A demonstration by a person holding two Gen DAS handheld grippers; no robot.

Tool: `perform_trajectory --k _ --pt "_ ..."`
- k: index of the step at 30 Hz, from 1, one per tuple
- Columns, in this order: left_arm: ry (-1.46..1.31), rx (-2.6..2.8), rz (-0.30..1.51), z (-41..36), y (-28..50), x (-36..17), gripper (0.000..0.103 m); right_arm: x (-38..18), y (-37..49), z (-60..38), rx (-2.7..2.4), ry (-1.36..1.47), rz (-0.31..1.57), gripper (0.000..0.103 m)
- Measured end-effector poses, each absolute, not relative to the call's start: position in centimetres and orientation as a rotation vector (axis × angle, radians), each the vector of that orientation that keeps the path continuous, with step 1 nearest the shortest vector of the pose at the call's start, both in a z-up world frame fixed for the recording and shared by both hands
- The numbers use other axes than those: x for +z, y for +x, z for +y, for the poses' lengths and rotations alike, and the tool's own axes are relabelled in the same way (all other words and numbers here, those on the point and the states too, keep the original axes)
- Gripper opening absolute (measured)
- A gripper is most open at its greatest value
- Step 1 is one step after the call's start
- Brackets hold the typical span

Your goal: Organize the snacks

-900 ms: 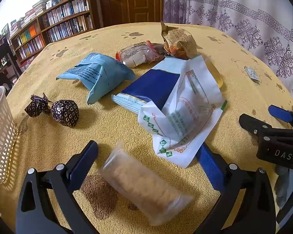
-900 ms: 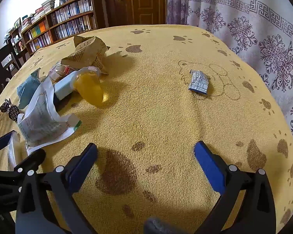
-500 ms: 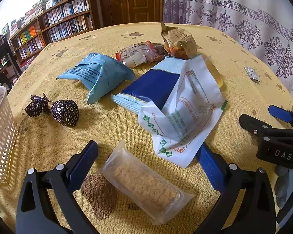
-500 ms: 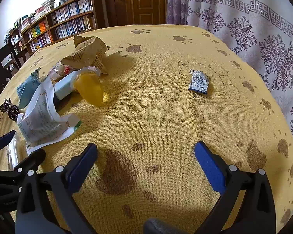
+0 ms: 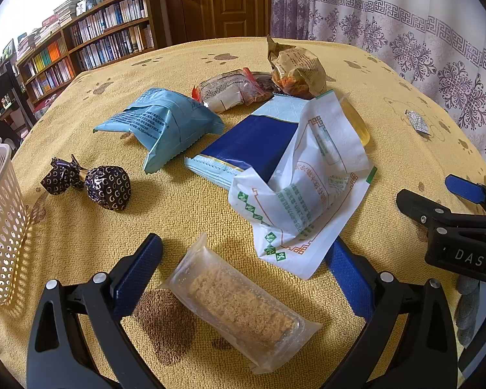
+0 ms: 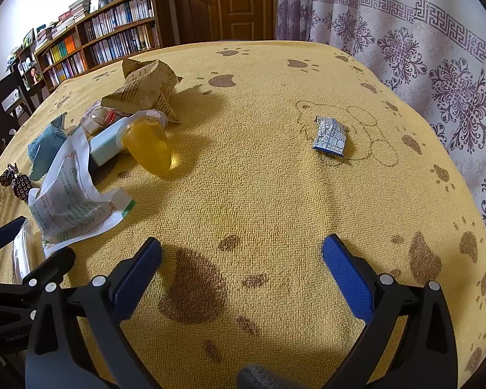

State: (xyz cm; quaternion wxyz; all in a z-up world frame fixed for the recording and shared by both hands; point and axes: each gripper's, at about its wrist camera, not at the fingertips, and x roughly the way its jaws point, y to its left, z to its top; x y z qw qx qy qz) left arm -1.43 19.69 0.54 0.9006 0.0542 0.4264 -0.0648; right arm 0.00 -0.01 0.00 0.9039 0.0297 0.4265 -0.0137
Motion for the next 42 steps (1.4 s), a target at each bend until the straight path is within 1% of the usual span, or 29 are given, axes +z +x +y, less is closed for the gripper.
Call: perform_trajectory --k 42 --pt "0.118 -0.174 0.911 19.82 -1.09 0.6 0.101 0.0 -0.01 -0.03 -0.029 0.054 0.885 0.098"
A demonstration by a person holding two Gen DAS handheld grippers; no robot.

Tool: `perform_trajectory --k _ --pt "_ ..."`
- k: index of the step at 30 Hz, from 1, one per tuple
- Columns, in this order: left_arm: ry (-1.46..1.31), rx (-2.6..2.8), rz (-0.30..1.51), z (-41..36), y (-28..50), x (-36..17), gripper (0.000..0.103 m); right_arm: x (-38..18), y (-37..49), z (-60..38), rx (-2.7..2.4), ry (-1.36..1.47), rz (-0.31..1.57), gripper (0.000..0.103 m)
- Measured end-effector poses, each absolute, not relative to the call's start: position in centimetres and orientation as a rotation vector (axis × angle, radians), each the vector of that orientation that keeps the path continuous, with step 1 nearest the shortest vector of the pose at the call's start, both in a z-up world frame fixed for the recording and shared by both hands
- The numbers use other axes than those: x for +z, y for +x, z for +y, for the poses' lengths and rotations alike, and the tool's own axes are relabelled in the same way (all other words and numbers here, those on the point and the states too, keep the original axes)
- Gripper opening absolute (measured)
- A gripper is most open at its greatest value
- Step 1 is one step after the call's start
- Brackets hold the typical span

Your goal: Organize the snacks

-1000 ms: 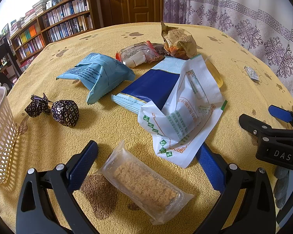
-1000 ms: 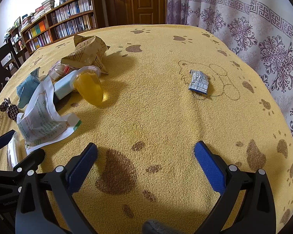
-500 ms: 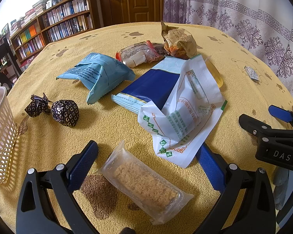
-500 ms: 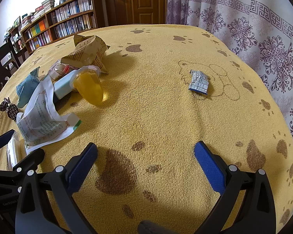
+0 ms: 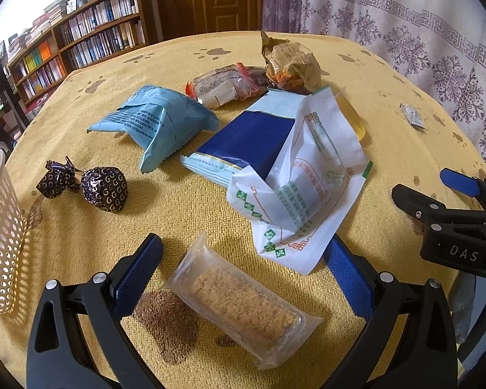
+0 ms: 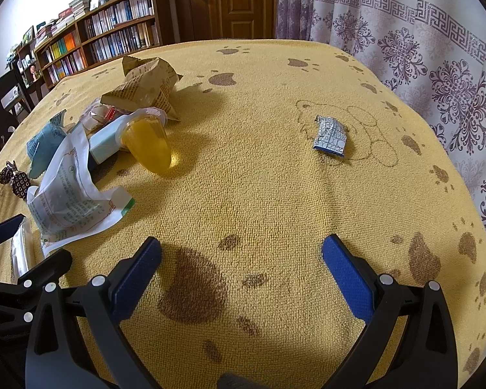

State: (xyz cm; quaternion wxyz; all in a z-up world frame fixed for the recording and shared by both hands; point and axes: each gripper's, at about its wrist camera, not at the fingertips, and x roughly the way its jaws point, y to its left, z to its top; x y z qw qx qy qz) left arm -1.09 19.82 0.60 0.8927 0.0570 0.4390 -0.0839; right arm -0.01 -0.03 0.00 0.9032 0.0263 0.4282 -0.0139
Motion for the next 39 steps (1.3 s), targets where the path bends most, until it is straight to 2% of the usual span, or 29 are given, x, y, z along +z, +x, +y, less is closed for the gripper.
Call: perform_trajectory --k 29,39 --pt "0.117 -0.173 0.907 19.8 -1.2 0.6 0.101 -0.1 -0.2 0.1 0.001 0.034 0.898 0.098" --pt "0.022 -0.181 0.921 22.7 -2.6 1.5 0.101 0.4 -0.5 -1.7 0.067 0.157 0.857 0.098"
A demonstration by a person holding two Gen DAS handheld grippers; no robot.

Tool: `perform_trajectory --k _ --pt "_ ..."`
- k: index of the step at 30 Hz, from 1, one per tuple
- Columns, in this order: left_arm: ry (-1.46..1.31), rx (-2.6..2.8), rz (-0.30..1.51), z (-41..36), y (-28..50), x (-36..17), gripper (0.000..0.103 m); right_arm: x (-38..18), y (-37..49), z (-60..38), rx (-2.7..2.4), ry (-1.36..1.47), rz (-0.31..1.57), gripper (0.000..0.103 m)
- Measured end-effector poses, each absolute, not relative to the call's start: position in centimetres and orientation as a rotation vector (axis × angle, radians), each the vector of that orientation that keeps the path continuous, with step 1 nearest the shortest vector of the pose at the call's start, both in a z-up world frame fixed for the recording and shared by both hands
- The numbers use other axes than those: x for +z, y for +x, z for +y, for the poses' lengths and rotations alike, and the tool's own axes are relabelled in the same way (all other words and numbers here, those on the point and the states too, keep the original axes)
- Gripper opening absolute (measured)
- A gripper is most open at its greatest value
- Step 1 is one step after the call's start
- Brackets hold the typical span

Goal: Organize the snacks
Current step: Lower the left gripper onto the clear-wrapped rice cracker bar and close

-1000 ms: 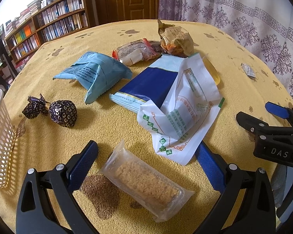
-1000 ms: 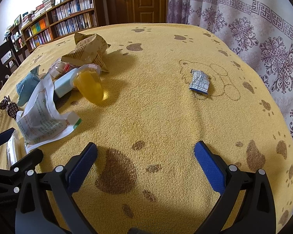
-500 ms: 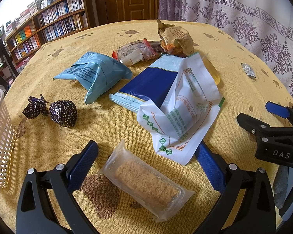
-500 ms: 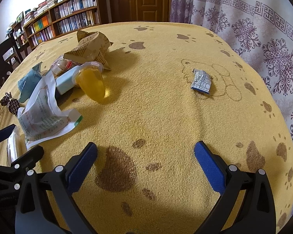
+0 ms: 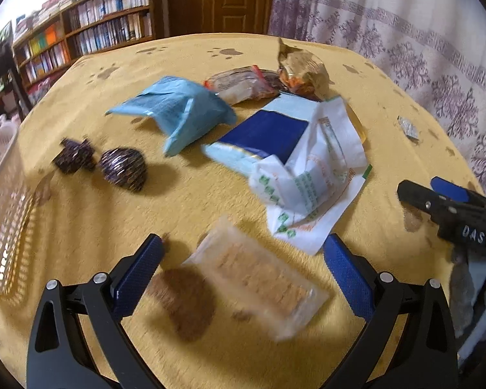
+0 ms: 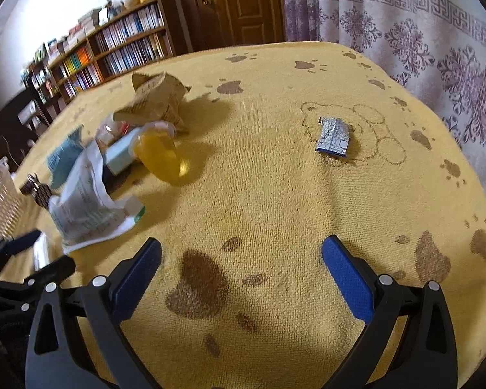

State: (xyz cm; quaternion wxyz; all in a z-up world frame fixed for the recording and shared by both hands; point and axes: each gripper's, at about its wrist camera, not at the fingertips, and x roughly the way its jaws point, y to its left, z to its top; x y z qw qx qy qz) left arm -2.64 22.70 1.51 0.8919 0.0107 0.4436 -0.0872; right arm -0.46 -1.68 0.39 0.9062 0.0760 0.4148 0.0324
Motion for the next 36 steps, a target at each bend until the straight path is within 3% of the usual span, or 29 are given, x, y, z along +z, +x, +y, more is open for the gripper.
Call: perform_trajectory --k 12,30,31,33,36 --pt "0.006 -0.11 0.806 27.6 -6.1 6.0 0.101 1.4 -1.3 -1.2 0.128 0.155 0.784 0.098" --pt "0.155 -0.235 0.869 21.8 -4.9 1.5 0.101 1.4 -1.3 -1.0 0.149 0.151 0.791 0.098" --pt "0.161 -0.248 0.875 21.6 -4.8 1.4 0.1 1.4 -1.3 -1.0 0.149 0.15 0.792 0.098" --pt "0.168 -0.274 0.877 21.4 -4.7 1.3 0.088 1.3 -1.3 -1.0 0.15 0.148 0.792 0.098" --pt "0.163 -0.299 0.88 21.3 -4.6 1.2 0.084 1.3 -1.3 -0.9 0.15 0.145 0.792 0.098"
